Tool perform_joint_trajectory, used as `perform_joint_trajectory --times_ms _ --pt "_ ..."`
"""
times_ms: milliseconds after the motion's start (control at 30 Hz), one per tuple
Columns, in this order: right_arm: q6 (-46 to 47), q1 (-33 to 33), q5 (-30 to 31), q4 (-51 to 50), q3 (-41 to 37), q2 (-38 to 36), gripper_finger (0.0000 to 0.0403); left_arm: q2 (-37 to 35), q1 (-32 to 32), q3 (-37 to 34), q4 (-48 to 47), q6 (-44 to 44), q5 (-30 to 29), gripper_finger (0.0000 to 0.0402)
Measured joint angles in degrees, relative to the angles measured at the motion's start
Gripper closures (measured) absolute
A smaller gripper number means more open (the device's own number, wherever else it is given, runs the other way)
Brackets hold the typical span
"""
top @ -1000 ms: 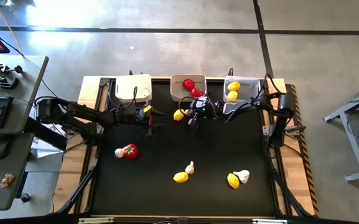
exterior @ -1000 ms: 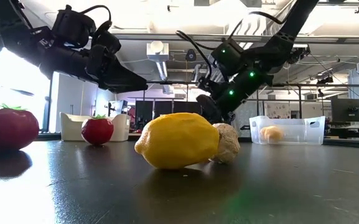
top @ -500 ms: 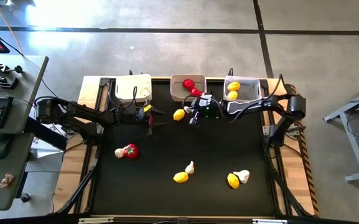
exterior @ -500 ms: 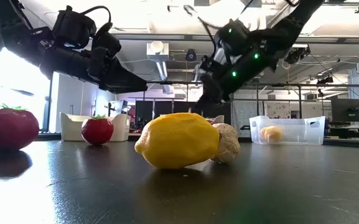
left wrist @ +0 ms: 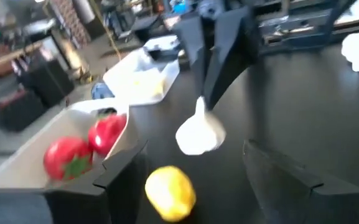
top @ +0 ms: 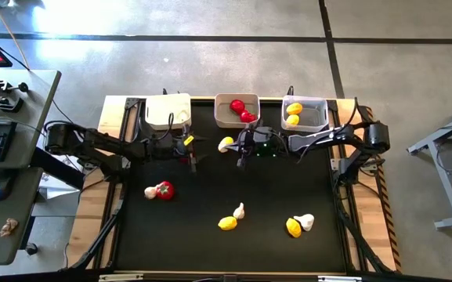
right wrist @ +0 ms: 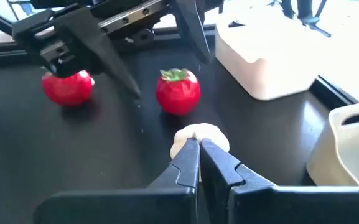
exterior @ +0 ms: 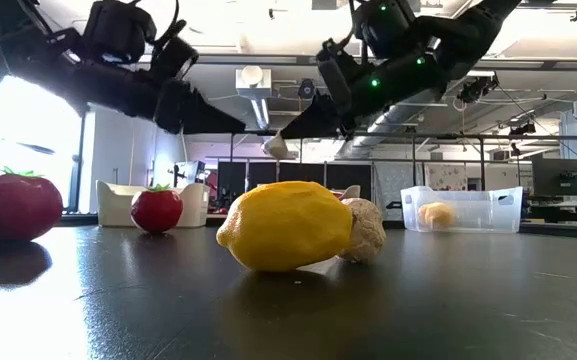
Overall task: Sort produce into baskets
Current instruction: Put the top garlic into the white bin
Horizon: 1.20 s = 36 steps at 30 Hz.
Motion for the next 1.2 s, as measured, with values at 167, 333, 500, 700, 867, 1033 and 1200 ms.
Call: perform_joint_trajectory --times_ms 167,333,500,700,867,1033,1200 --pt "-0.23 0.45 -3.16 3.02 0.0 0.0 0.0403 0.0 -3.21 1.34 -0.17 8.04 -0.1 0.0147" --pt "-0.23 0.43 -7.27 5.8 0.0 0.0 0.0403 0.02 -5.05 1.35 -0.09 14.89 -2.25 0.0147" --pt "0.49 0.43 -9.99 7.7 0.0 0.0 0.0403 0.02 -6.67 1.52 0.2 20.9 -4.69 0.0147" --pt "2.73 0.43 -12.51 9.06 0.0 0.0 0.0403 0.02 -8.15 2.82 0.14 26.72 -6.26 0.0147" --pt "3.25 0.52 -14.76 10.25 0.0 0.0 0.0403 0.02 -8.99 3.1 0.1 29.75 -6.26 0.0147" --pt "4.45 0.54 -15.47 10.32 0.0 0.0 0.0403 0.02 -9.61 3.1 0.19 29.9 -6.99 0.0159" --pt "4.37 0.53 -15.63 10.54 0.0 0.0 0.0403 0.02 -9.61 3.1 0.09 29.88 -7.09 0.0199"
